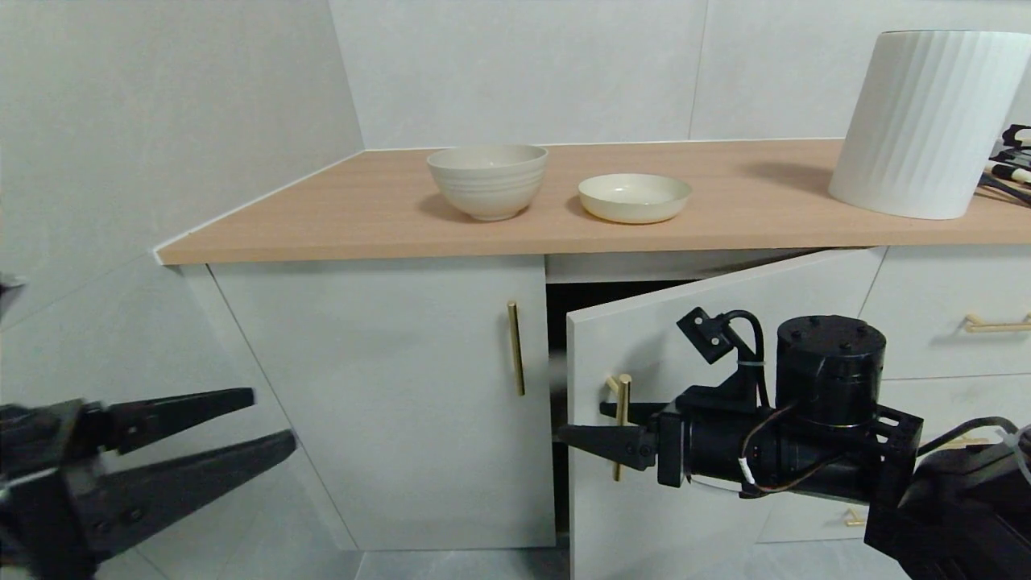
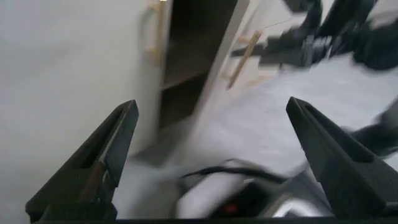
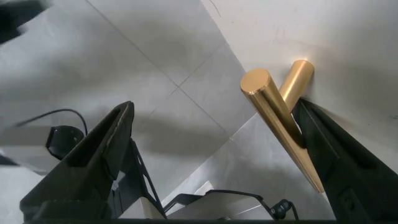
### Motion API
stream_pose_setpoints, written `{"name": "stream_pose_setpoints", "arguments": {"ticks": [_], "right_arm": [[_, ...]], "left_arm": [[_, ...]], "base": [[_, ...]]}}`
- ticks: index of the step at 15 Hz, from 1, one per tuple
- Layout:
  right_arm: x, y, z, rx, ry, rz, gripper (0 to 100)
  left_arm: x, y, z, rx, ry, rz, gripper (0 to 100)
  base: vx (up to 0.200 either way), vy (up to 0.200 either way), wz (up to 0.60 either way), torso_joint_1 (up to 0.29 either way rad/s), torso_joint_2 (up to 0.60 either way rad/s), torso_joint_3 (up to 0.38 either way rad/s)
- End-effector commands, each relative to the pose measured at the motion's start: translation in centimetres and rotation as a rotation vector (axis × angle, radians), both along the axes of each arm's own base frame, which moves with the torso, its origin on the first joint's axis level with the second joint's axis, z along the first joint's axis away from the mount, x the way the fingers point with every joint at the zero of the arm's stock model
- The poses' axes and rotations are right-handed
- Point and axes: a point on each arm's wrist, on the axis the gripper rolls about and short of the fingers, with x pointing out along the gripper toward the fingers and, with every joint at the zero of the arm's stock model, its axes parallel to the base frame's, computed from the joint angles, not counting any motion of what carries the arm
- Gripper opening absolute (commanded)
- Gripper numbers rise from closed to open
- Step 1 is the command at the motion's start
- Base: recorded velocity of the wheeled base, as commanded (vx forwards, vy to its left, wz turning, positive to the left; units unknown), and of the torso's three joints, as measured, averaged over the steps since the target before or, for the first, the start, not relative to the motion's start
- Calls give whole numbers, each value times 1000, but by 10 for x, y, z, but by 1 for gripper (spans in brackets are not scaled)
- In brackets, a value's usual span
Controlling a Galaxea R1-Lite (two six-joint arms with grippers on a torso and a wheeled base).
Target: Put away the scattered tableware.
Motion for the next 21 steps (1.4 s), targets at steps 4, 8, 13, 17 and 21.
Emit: {"name": "stream_pose_setpoints", "arguments": {"ticks": [4, 8, 13, 17, 21], "right_arm": [[-1, 2, -8, -22, 29, 6, 100], [-1, 2, -9, -24, 31, 8, 100], [0, 3, -13, -33, 37, 9, 100], [-2, 3, -10, -27, 26, 11, 100], [-2, 3, -9, -26, 28, 12, 100]], "left_arm": [[66, -53, -80, -44, 305, -159, 100], [72, -58, -91, -55, 314, -161, 100], [75, -64, -89, -59, 311, -163, 0], [126, -86, -92, -56, 277, -144, 0], [169, -106, -130, -62, 264, -152, 0]], "base": [[0, 0, 0, 0, 0, 0], [0, 0, 0, 0, 0, 0], [0, 0, 0, 0, 0, 0], [0, 0, 0, 0, 0, 0], [0, 0, 0, 0, 0, 0]]}}
